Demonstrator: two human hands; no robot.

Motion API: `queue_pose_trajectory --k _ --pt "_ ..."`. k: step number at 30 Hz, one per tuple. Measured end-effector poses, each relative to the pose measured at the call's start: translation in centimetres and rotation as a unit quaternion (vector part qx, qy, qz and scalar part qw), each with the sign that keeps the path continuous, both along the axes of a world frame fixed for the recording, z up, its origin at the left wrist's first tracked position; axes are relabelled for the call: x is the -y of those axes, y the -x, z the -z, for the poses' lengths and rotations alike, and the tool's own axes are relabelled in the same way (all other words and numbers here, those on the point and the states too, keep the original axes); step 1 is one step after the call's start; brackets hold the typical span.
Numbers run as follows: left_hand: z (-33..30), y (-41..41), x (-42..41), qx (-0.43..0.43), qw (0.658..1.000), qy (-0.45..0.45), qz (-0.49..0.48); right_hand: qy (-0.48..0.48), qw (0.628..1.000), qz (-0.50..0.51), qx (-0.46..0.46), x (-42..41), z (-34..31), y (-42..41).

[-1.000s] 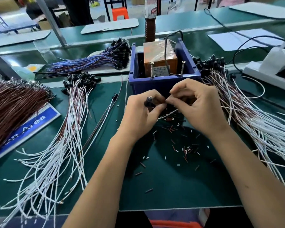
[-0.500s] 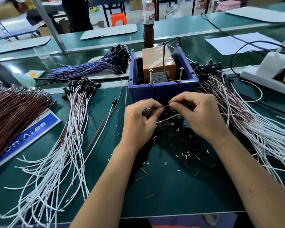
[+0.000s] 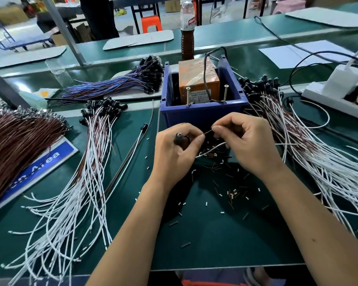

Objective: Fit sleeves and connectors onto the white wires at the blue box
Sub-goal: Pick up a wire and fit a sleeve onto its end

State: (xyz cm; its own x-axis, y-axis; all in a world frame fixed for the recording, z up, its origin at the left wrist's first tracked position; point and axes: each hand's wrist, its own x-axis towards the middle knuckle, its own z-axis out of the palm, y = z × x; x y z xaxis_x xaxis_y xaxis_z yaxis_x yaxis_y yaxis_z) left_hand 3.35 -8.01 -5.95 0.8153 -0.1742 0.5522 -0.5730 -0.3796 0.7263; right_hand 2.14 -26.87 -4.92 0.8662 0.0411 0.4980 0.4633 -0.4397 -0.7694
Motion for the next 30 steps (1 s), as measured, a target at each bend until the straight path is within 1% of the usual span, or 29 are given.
queue_pose_trajectory --k 2,4,6,7,9,12,13,15,17,18,19,21,23,25,27,30 --pt "0.0 0.1 -0.1 -0.01 1.0 0.009 0.003 -0.02 1.0 0.012 -0.004 0.0 0.0 0.0" --pt "0.0 0.0 -0.3 -0.022 0.999 0.028 0.001 -0.072 0.996 0.044 -0.019 0.5 0.0 -0.3" --pt "-0.1 -0.1 -0.6 -0.043 0.995 0.085 -0.003 -0.12 0.99 0.065 -0.025 1.1 -0.3 -0.5" --pt "-0.2 -0.1 -0.7 -0.051 0.992 0.119 -0.003 -0.123 0.99 0.063 -0.022 1.2 -0.4 -0.5" --pt "-0.5 0.0 -0.6 -0.058 0.985 0.162 -0.004 -0.083 0.995 0.055 -0.003 1.0 -0.5 -0.1" --pt "-0.6 0.2 -0.5 -0.059 0.982 0.178 -0.003 0.029 0.996 0.072 0.042 1.1 -0.6 0.2" --pt "-0.6 0.1 -0.6 -0.059 0.981 0.184 -0.003 0.063 0.992 0.096 0.056 1.4 -0.6 0.1" --pt "-0.8 0.1 -0.9 -0.061 0.976 0.207 -0.006 0.108 0.975 0.177 0.075 2.3 -0.4 -0.3" --pt "-1.0 0.0 -1.3 -0.07 0.969 0.238 -0.001 0.108 0.951 0.28 0.076 3.0 -0.2 -0.6" --pt "-1.2 -0.1 -1.4 -0.082 0.963 0.256 0.008 0.09 0.94 0.32 0.08 3.2 -0.1 -0.6" --pt "-1.3 -0.1 -1.5 -0.103 0.955 0.276 0.028 0.067 0.934 0.337 0.097 3.2 -0.2 -0.6" --pt "-1.7 0.0 -1.5 -0.178 0.924 0.32 0.112 0.04 0.935 0.311 0.164 2.7 -0.3 -0.3" --pt "-1.8 0.3 -1.4 -0.271 0.869 0.351 0.218 0.042 0.933 0.241 0.265 1.6 -0.6 0.4" --pt "-1.9 0.6 -1.2 -0.337 0.821 0.353 0.296 0.042 0.924 0.146 0.352 -0.2 -0.9 1.2" --pt "-1.8 0.8 -1.0 -0.373 0.791 0.333 0.353 0.047 0.915 0.053 0.397 -2.0 -0.9 1.9" --pt "-1.8 1.0 -0.9 -0.418 0.75 0.326 0.396 0.071 0.909 -0.027 0.409 -3.9 -0.5 2.4"
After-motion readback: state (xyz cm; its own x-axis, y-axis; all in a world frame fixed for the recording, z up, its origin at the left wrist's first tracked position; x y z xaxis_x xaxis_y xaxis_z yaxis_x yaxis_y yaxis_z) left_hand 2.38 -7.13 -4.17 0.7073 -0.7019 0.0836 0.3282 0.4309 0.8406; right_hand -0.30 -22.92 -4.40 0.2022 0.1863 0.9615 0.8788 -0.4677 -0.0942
